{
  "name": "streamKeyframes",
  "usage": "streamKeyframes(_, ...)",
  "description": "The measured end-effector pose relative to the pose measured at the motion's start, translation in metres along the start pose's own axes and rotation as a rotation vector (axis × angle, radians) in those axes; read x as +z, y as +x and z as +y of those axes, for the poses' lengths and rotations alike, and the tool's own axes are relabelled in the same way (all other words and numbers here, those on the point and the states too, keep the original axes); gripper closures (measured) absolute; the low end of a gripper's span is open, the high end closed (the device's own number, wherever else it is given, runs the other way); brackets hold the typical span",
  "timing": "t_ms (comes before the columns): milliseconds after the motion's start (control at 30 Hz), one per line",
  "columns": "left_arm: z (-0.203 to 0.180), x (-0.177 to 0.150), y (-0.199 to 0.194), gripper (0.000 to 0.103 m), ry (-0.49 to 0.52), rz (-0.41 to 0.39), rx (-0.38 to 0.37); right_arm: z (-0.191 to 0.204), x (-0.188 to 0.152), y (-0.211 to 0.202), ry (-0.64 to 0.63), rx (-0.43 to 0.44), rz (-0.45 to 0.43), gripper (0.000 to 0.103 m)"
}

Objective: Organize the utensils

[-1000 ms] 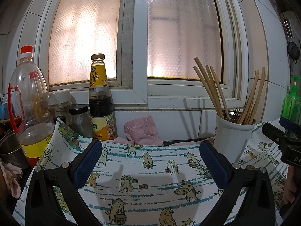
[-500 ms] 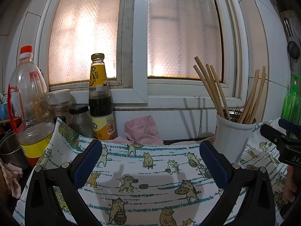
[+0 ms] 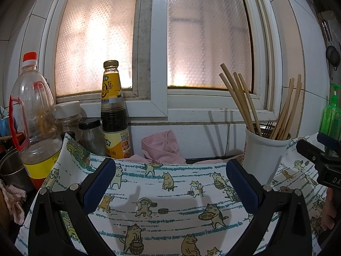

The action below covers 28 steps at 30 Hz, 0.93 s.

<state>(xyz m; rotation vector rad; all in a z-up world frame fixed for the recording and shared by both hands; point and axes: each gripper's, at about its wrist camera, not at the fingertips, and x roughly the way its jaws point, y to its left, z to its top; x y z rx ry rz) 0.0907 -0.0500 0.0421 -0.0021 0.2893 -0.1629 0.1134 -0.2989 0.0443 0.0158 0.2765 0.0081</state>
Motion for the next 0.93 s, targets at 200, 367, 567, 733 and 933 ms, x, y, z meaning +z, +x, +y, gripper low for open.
streamKeyframes(200, 0.0000, 0.0000, 0.0002, 0.000, 0.000, 0.000, 0.000, -0.0004, 0.0003, -0.0002, -0.005, 0.001, -0.004, 0.000)
streamKeyframes(367, 0.0009, 0.0001, 0.0000, 0.000, 0.001, 0.000, 0.000, -0.0006, 0.0004, -0.0003, -0.005, 0.001, -0.004, 0.000)
streamKeyframes(567, 0.0009, 0.0002, 0.0000, 0.000, 0.000, 0.001, 0.001, -0.0006, 0.0005, -0.0005, -0.005, 0.001, -0.004, 0.000)
streamKeyframes(733, 0.0008, 0.0001, 0.0001, 0.000, 0.001, 0.000, 0.000, -0.0005, 0.0006, -0.0004, -0.005, 0.001, -0.003, 0.000)
streamKeyframes(933, 0.0018, -0.0002, -0.0005, 0.000, 0.002, 0.003, 0.000, -0.0005, 0.0007, -0.0005, -0.006, 0.001, -0.003, 0.000)
